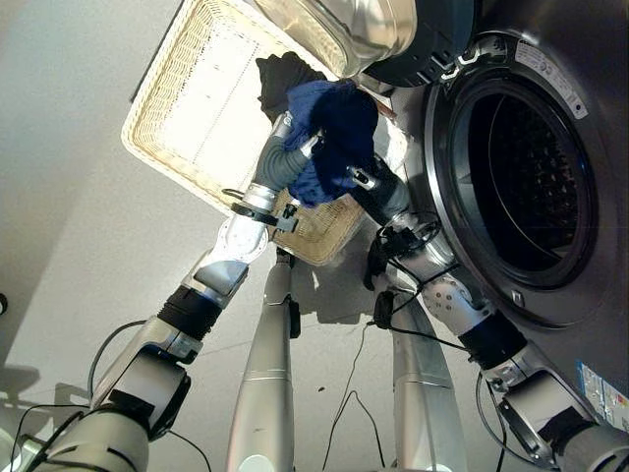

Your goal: Put the clothes into the washing machine.

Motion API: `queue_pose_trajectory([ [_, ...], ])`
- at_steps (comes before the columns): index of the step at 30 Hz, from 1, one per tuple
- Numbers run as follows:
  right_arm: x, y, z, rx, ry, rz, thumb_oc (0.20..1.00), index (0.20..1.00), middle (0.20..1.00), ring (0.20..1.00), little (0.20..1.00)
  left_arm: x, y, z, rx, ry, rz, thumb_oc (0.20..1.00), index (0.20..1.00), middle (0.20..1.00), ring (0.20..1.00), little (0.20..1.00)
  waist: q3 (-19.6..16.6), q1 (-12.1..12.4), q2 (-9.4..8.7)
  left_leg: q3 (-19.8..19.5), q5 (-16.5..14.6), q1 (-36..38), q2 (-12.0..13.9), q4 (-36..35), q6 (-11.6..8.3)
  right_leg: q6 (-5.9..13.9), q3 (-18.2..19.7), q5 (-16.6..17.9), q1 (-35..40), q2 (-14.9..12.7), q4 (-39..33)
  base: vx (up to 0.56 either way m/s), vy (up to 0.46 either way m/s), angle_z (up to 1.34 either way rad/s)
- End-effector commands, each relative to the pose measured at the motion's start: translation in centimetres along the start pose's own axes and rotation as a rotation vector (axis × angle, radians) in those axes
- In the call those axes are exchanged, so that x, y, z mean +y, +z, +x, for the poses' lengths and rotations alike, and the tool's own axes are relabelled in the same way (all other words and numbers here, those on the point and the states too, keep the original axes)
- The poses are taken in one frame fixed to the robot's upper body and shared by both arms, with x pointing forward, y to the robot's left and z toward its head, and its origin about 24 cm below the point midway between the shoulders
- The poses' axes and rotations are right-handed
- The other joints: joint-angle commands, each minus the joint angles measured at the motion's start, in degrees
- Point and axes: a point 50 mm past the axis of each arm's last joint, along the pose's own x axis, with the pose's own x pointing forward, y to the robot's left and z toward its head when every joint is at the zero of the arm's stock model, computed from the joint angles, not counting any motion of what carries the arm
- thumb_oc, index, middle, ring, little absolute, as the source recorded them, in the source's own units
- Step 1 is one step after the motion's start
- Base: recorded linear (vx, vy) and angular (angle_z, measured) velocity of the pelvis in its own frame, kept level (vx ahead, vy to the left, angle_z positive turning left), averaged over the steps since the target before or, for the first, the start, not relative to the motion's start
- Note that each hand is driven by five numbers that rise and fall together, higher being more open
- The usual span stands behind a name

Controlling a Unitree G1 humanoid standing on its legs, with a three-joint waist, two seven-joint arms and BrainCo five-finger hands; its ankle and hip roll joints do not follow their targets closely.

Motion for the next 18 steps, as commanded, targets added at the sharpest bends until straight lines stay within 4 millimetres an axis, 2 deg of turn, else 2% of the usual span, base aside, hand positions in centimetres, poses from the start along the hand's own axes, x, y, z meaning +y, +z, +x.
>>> queue_pose_trajectory([
  [1,4.0,2.7,1.0,-0.196,0.154,0.056,0.200,0.200,0.200,0.200,0.200,-2.0,2.6,0.8,-0.149,-0.075,-0.104,0.200,0.200,0.200,0.200,0.200,-0.98,0.33,-0.05,0.22,-6.12,-0.19,-4.38,5.44,1.29,7.38,-1.53,13.26,3.34,1.70,-15.83,0.00,0.000,0.00],
  [16,4.0,3.3,0.5,-0.285,0.089,0.089,0.200,0.200,0.200,0.200,0.200,-3.3,3.8,0.2,-0.202,-0.138,-0.172,0.200,0.200,0.200,0.200,0.200,-0.98,0.17,0.18,0.76,-5.90,-0.43,-4.45,5.24,1.59,7.36,-1.40,13.52,2.98,1.88,-15.92,0.00,0.006,0.00],
  [17,4.0,3.4,0.4,-0.293,0.087,0.091,0.200,0.200,0.200,0.200,0.200,-3.3,3.7,0.3,-0.197,-0.123,-0.152,0.511,0.511,0.511,0.511,0.511,-0.98,0.18,0.18,0.77,-5.93,-0.42,-4.45,5.25,1.60,7.37,-1.41,13.50,3.01,1.89,-15.93,0.00,0.000,0.00],
  [18,4.0,3.4,0.4,-0.297,0.087,0.093,0.200,0.200,0.200,0.200,0.200,-3.2,3.7,0.2,-0.193,-0.115,-0.142,0.909,0.909,0.909,0.909,0.909,-0.98,0.20,0.18,0.79,-5.90,-0.43,-4.43,5.22,1.60,7.37,-1.43,13.50,3.02,1.89,-15.94,0.00,0.000,0.00],
])
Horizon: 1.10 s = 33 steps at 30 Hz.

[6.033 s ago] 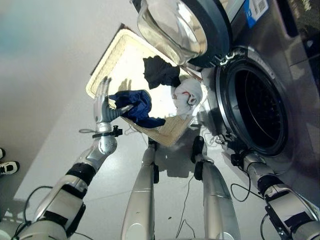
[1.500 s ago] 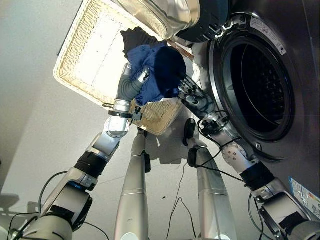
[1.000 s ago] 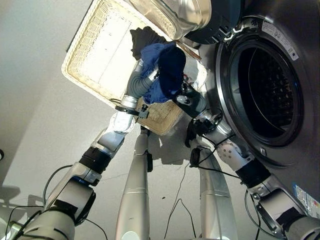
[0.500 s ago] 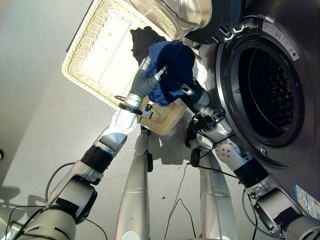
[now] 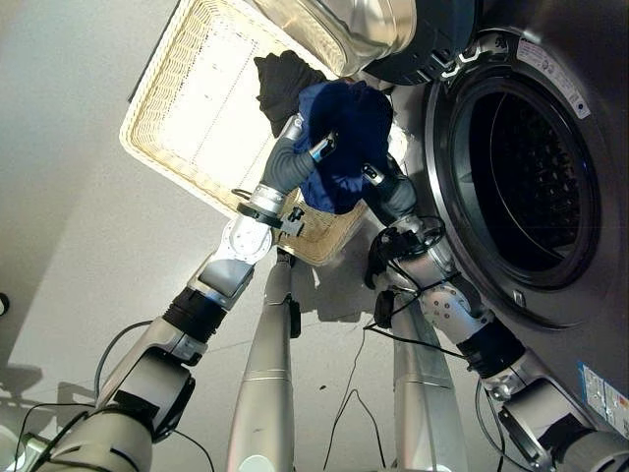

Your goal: Put the clothes into the washing machine.

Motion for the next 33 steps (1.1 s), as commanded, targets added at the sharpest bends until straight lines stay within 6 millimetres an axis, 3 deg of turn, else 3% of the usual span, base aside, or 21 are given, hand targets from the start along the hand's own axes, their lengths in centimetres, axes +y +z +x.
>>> queue_pose_trajectory([
  [1,3.9,3.1,1.0,-0.221,0.145,0.087,0.200,0.200,0.200,0.200,0.200,-2.7,3.1,0.3,-0.174,-0.061,-0.055,1.000,1.000,1.000,1.000,1.000,-1.00,0.19,0.13,0.45,-5.83,-0.33,-4.40,5.51,1.63,7.29,-1.65,13.55,3.37,1.91,-15.72,0.00,0.000,0.00],
  [4,3.7,3.5,1.0,-0.245,0.135,0.090,0.200,0.200,0.200,0.200,0.200,-2.2,2.1,0.3,-0.104,0.023,0.055,1.000,1.000,1.000,1.000,1.000,-1.00,0.30,0.22,0.27,-5.78,-0.45,-4.47,5.61,1.66,7.26,-1.59,13.49,3.29,1.98,-15.61,0.00,0.000,0.00],
  [10,2.9,4.4,0.9,-0.304,0.095,0.086,0.200,0.200,0.200,0.200,0.200,1.2,0.3,-1.0,-0.043,0.382,0.323,1.000,1.000,1.000,1.000,1.000,-1.00,0.95,0.45,0.07,-5.80,-0.41,-4.28,5.79,1.51,7.21,-2.04,12.83,3.56,1.64,-15.11,0.00,0.000,0.00],
  [18,2.7,4.9,0.9,-0.334,0.072,0.084,0.200,0.200,0.200,0.200,0.200,3.5,0.2,-2.1,-0.096,0.646,0.573,1.000,1.000,1.000,1.000,1.000,-1.00,1.54,0.39,-0.27,-5.78,-0.90,-4.13,6.24,1.14,7.11,-2.52,12.40,3.19,1.33,-14.30,0.00,-0.003,0.02],
  [24,2.9,4.9,1.1,-0.353,0.053,0.086,0.200,0.200,0.200,0.200,0.200,4.0,-0.3,-2.1,-0.076,0.743,0.627,1.000,1.000,1.000,1.000,1.000,-1.00,1.51,0.14,0.00,-5.62,-0.98,-3.91,6.09,0.90,7.10,-2.65,12.32,3.12,1.46,-14.23,0.00,-0.001,0.01],
  [29,2.5,5.1,1.2,-0.367,0.016,0.073,0.200,0.200,0.200,0.200,0.200,4.8,-1.3,-2.4,0.014,0.806,0.557,1.000,1.000,1.000,1.000,1.000,-1.00,1.31,0.16,0.35,-5.48,-0.83,-3.69,5.96,0.62,7.13,-2.52,12.31,3.21,1.66,-14.26,0.00,0.000,0.00],
  [33,1.1,4.9,1.3,-0.338,-0.070,0.077,0.200,0.200,0.200,0.200,0.200,5.2,-2.2,-3.0,0.054,0.839,0.506,1.000,1.000,1.000,1.000,1.000,-1.00,1.08,0.28,0.72,-5.48,-0.96,-3.45,6.16,0.37,7.16,-2.30,12.20,3.02,1.68,-14.03,0.00,0.028,0.00],
])
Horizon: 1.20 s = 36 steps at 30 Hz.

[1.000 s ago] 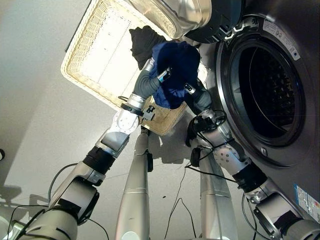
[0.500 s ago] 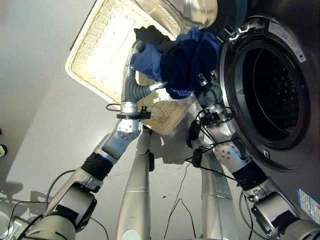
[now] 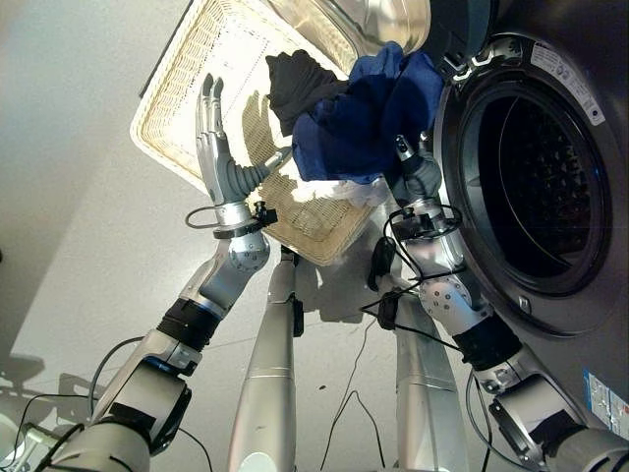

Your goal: Put the clothes into the washing machine.

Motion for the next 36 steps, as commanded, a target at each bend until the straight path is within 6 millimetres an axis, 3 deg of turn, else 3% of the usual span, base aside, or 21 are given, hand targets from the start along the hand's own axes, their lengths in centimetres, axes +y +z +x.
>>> queue_pose_trajectory([
  [1,1.3,1.9,0.8,-0.109,0.034,0.057,0.200,0.200,0.200,0.200,0.200,0.5,0.9,1.5,-0.028,0.098,-0.091,1.000,1.000,1.000,1.000,1.000,-1.00,-0.53,0.21,0.97,-5.51,-1.01,-3.36,6.12,0.35,7.01,-2.00,12.55,2.93,1.89,-14.33,0.00,0.036,0.00],
  [10,-3.8,1.7,-0.1,-0.087,-0.142,0.140,0.200,0.200,0.200,0.200,0.200,0.6,-0.9,1.2,0.027,0.081,-0.052,1.000,1.000,1.000,1.000,1.000,-1.00,-1.18,0.33,1.43,-5.66,-1.02,-3.23,6.03,0.21,6.92,-1.56,12.43,2.64,2.42,-14.21,0.00,0.003,0.00],
  [11,-5.6,1.7,-0.4,-0.081,-0.210,0.165,0.200,0.200,0.200,0.200,0.200,0.5,-1.7,1.2,0.047,0.063,-0.026,1.000,1.000,1.000,1.000,1.000,-1.00,-1.48,0.23,1.71,-5.70,-0.96,-3.09,6.02,0.06,6.93,-1.47,12.43,2.74,2.59,-14.35,-0.01,0.024,-0.05],
  [16,-10.3,2.1,-1.5,-0.081,-0.394,0.221,0.200,0.200,0.200,0.200,0.200,0.6,-3.3,1.6,0.089,0.042,0.029,1.000,1.000,1.000,1.000,1.000,-1.00,-2.17,-0.14,2.26,-5.87,-1.07,-2.61,6.08,-0.19,6.84,-1.18,12.43,2.54,3.05,-14.39,0.00,0.025,-0.04],
  [18,-13.1,2.8,-2.4,-0.111,-0.516,0.253,0.200,0.200,0.200,0.200,0.200,1.0,-4.3,2.1,0.112,0.037,0.068,1.000,1.000,1.000,1.000,1.000,-1.00,-2.48,-0.26,2.52,-6.02,-1.10,-2.28,6.14,-0.42,6.78,-0.97,12.36,2.46,3.23,-14.32,0.00,0.000,0.00],
  [24,-14.5,3.3,-2.8,-0.134,-0.572,0.261,0.200,0.200,0.200,0.200,0.200,1.2,-4.7,2.5,0.133,0.038,0.079,1.000,1.000,1.000,1.000,1.000,-1.00,-2.58,-0.36,2.61,-6.12,-1.13,-2.17,6.30,-0.52,6.72,-0.88,12.31,2.43,3.31,-14.23,0.00,0.005,-0.05],
  [25,-17.4,5.0,-3.5,-0.207,-0.714,0.320,0.200,0.200,0.200,0.200,0.200,1.9,-5.8,3.4,0.177,0.037,0.091,1.000,1.000,1.000,1.000,1.000,-1.00,-2.60,-0.44,2.82,-6.40,-1.32,-1.85,6.54,-0.79,6.57,-0.70,12.06,2.25,3.52,-14.01,0.00,0.000,0.00],
  [28,-17.4,5.0,-3.5,-0.207,-0.714,0.320,0.200,0.200,0.200,0.200,0.200,1.9,-5.8,3.4,0.177,0.037,0.091,1.000,1.000,1.000,1.000,1.000,-1.00,-2.60,-0.44,2.82,-6.40,-1.32,-1.85,6.54,-0.79,6.57,-0.70,12.06,2.25,3.52,-14.01,0.01,-0.004,-0.03],
  [29,-19.6,9.2,-3.3,-0.339,-0.842,0.324,0.200,0.200,0.200,0.200,0.200,2.2,-6.6,3.8,0.207,0.006,0.110,1.000,1.000,1.000,1.000,1.000,-1.00,-2.42,-0.36,2.67,-6.99,-1.65,-1.57,7.34,-0.92,6.55,-0.34,12.06,1.89,3.62,-13.67,0.03,-0.012,-0.10],
  [30,-19.6,9.2,-3.3,-0.339,-0.842,0.324,0.200,0.200,0.200,0.200,0.200,2.2,-6.6,3.8,0.207,0.006,0.110,1.000,1.000,1.000,1.000,1.000,-1.00,-2.42,-0.36,2.67,-6.99,-1.65,-1.57,7.34,-0.92,6.55,-0.34,12.06,1.89,3.62,-13.67,0.05,-0.082,-0.17],
  [31,-18.6,20.3,-2.3,-0.792,-0.915,0.161,0.200,0.200,0.200,0.200,0.200,3.6,-8.5,2.7,0.231,-0.051,0.206,1.000,1.000,1.000,1.000,1.000,-1.00,-2.11,-1.58,1.98,-8.10,-2.70,-0.56,8.54,-0.97,6.68,-0.43,12.01,1.99,4.12,-13.39,0.02,-0.077,-0.08],
  [32,-18.1,21.2,-2.1,-0.822,-0.921,0.133,0.200,0.200,0.200,0.200,0.200,3.8,-8.6,2.8,0.233,-0.051,0.214,1.000,1.000,1.000,1.000,1.000,-1.00,-2.16,-1.81,1.87,-8.13,-2.75,-0.52,8.51,-0.99,6.70,-0.42,12.10,2.03,4.15,-13.60,0.01,-0.094,-0.11],
  [33,-17.1,23.6,-2.1,-0.926,-0.923,0.104,0.200,0.200,0.200,0.200,0.200,4.6,-9.0,3.0,0.240,-0.048,0.236,1.000,1.000,1.000,1.000,1.000,-1.00,-2.33,-2.40,1.58,-8.27,-2.85,-0.34,8.31,-1.02,6.75,-0.42,12.27,2.16,4.25,-14.15,-0.01,-0.027,-0.06],
  [34,-16.8,24.0,-2.1,-0.947,-0.924,0.091,0.200,0.200,0.200,0.200,0.200,4.8,-9.1,3.0,0.242,-0.047,0.238,1.000,1.000,1.000,1.000,1.000,-1.00,-2.35,-2.47,1.55,-8.30,-2.88,-0.29,8.26,-1.03,6.77,-0.42,12.27,2.15,4.27,-14.20,-0.01,-0.034,-0.04],
  [35,-15.8,26.5,-2.5,-1.036,-0.918,0.034,0.200,0.200,0.200,0.200,0.200,5.8,-9.6,3.2,0.252,-0.044,0.257,1.000,1.000,1.000,1.000,1.000,-1.00,-2.70,-3.12,1.27,-8.48,-2.60,-0.13,7.98,-1.05,6.85,-0.34,12.38,2.44,4.50,-14.48,0.00,0.000,0.00],
  [36,-15.2,27.7,-2.7,-1.078,-0.908,0.004,0.200,0.200,0.200,0.200,0.200,6.2,-9.7,3.3,0.255,-0.042,0.263,1.000,1.000,1.000,1.000,1.000,-1.00,-2.88,-3.45,1.18,-8.53,-2.50,-0.10,7.83,-1.07,6.82,-0.29,12.41,2.62,4.52,-14.75,0.00,0.000,0.00],
])
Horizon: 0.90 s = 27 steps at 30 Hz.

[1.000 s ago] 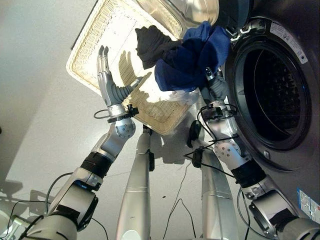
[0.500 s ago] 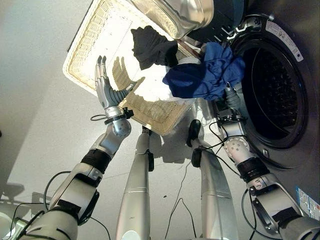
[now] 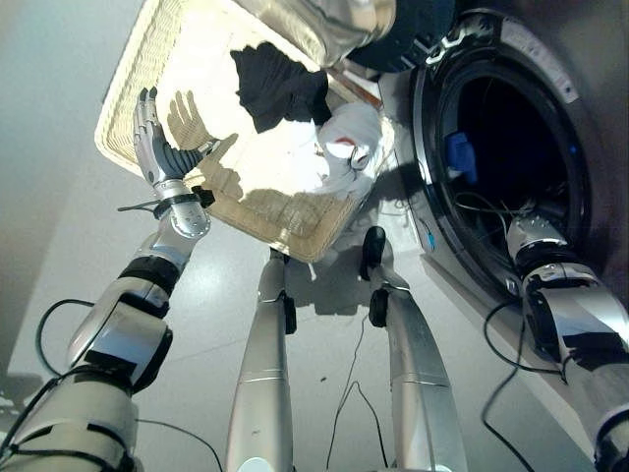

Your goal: Put the clothes into the washing machine.

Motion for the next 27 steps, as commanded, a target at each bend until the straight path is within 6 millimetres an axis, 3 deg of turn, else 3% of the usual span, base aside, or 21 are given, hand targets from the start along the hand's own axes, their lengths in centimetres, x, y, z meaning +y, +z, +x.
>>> queue_pose_trajectory([
  [1,7.3,11.6,1.7,-0.445,0.195,-0.023,0.200,0.200,0.200,0.200,0.200,1.3,-1.6,-0.6,0.042,0.024,-0.028,1.000,1.000,1.000,1.000,1.000,-1.26,-0.25,-2.92,0.20,-8.52,0.94,-2.28,6.58,-1.16,7.34,-1.06,8.11,3.92,1.93,-9.66,0.00,0.000,0.00],
  [3,8.5,13.7,1.3,-0.537,0.217,-0.053,0.200,0.200,0.200,0.200,0.200,2.3,-1.9,-0.1,0.041,0.035,-0.021,1.000,1.000,1.000,1.000,1.000,-1.26,-0.92,-3.73,-0.07,-8.80,1.10,-2.20,6.57,-1.03,7.23,-0.77,8.07,4.36,2.20,-10.07,0.00,0.003,-0.03],
  [5,8.6,14.4,1.3,-0.544,0.214,-0.089,0.200,0.200,0.200,0.200,0.200,3.0,-1.9,0.5,0.037,0.037,-0.016,1.000,1.000,1.000,1.000,1.000,-1.26,-1.14,-4.39,-0.41,-9.12,1.10,-2.48,6.91,-0.80,7.17,-0.65,8.06,4.57,2.43,-10.29,0.00,-0.010,-0.04],
  [6,8.5,14.4,1.3,-0.542,0.214,-0.090,0.307,0.307,0.307,0.307,0.307,3.1,-1.9,0.6,0.037,0.036,-0.016,1.000,1.000,1.000,1.000,1.000,-1.26,-1.12,-4.44,-0.42,-9.16,1.09,-2.47,6.93,-0.77,7.19,-0.67,8.05,4.60,2.42,-10.29,0.01,-0.032,0.01],
  [7,8.4,14.3,1.5,-0.528,0.219,-0.124,0.548,0.548,0.548,0.548,0.548,3.1,-1.9,0.7,0.032,0.034,-0.015,1.000,1.000,1.000,1.000,1.000,-1.26,-1.08,-4.63,-0.49,-9.25,1.14,-2.37,6.80,-0.68,7.28,-0.86,7.98,4.74,2.41,-10.24,0.01,-0.055,0.01],
  [8,8.0,14.1,1.9,-0.484,0.221,-0.158,1.000,1.000,1.000,1.000,1.000,3.2,-1.6,1.1,0.015,0.024,-0.007,1.000,1.000,1.000,1.000,1.000,-1.26,-0.87,-4.91,-0.69,-9.47,1.20,-2.63,6.98,-0.48,7.28,-1.08,7.99,4.85,2.40,-10.23,0.02,-0.057,0.01],
  [12,7.0,12.5,2.7,-0.383,0.204,-0.320,1.000,1.000,1.000,1.000,1.000,2.5,-0.1,1.8,-0.081,-0.022,0.052,1.000,1.000,1.000,1.000,1.000,-1.26,-0.21,-4.75,-1.23,-9.43,1.00,-3.17,7.24,-0.21,7.24,-1.57,8.15,4.77,1.96,-10.21,0.01,-0.044,0.02],
  [14,6.6,11.9,3.0,-0.389,0.169,-0.508,1.000,1.000,1.000,1.000,1.000,2.0,0.8,2.0,-0.148,-0.052,0.097,1.000,1.000,1.000,1.000,1.000,-1.26,0.10,-4.41,-1.42,-9.30,0.93,-3.54,7.31,-0.07,7.20,-1.74,8.29,4.65,1.73,-10.16,0.01,-0.020,0.05],
  [15,6.8,10.9,2.9,-0.411,0.117,-0.724,1.000,1.000,1.000,1.000,1.000,1.5,1.6,2.3,-0.199,-0.066,0.128,1.000,1.000,1.000,1.000,1.000,-1.26,0.23,-4.04,-1.53,-9.23,0.75,-3.84,7.40,0.03,7.22,-1.77,8.52,4.43,1.59,-10.28,0.00,-0.011,0.06],
  [16,6.8,10.7,2.9,-0.425,0.099,-0.749,1.000,1.000,1.000,1.000,1.000,1.4,1.9,2.4,-0.208,-0.066,0.130,1.000,1.000,1.000,1.000,1.000,-1.26,0.28,-3.95,-1.56,-9.22,0.64,-3.93,7.43,0.11,7.23,-1.79,8.59,4.31,1.57,-10.30,-0.01,-0.013,0.07],
  [17,6.8,9.9,2.9,-0.455,0.069,-0.923,1.000,1.000,1.000,1.000,1.000,0.9,2.7,2.6,-0.250,-0.075,0.149,1.000,1.000,1.000,1.000,1.000,-1.26,0.57,-3.70,-1.61,-9.15,0.35,-4.17,7.53,0.35,7.27,-1.89,8.78,4.02,1.45,-10.26,-0.01,-0.009,0.04],
  [18,6.9,9.8,2.8,-0.470,0.053,-0.941,1.000,1.000,1.000,1.000,1.000,0.8,2.9,2.7,-0.256,-0.073,0.148,1.000,1.000,1.000,1.000,1.000,-1.26,0.55,-3.58,-1.63,-9.15,0.22,-4.20,7.58,0.41,7.29,-1.95,8.80,3.90,1.42,-10.22,0.00,-0.024,0.04],
  [19,6.8,8.7,3.0,-0.456,0.009,-1.137,1.000,1.000,1.000,1.000,1.000,0.4,4.1,3.3,-0.301,-0.081,0.169,1.000,1.000,1.000,1.000,1.000,-1.26,0.84,-3.16,-1.66,-9.17,-0.32,-4.47,8.02,0.65,7.36,-2.16,8.84,3.42,1.24,-9.92,0.00,0.000,0.00],
  [22,7.1,7.3,2.9,-0.458,-0.012,-1.292,1.000,1.000,1.000,1.000,1.000,0.1,5.8,4.2,-0.354,-0.080,0.189,1.000,1.000,1.000,1.000,1.000,-1.26,1.04,-2.65,-1.65,-9.16,-0.60,-4.62,8.04,0.85,7.49,-2.31,9.02,3.10,1.06,-9.91,-0.01,0.001,0.01],
  [27,8.0,3.3,1.8,-0.461,0.100,-1.546,1.000,1.000,1.000,1.000,1.000,-0.4,9.6,6.0,-0.496,-0.062,0.285,1.000,1.000,1.000,1.000,1.000,-1.26,0.59,-1.61,-1.12,-9.03,-2.00,-4.47,7.88,0.75,7.56,-1.88,8.91,1.35,0.82,-9.74,-0.03,0.049,0.04],
])
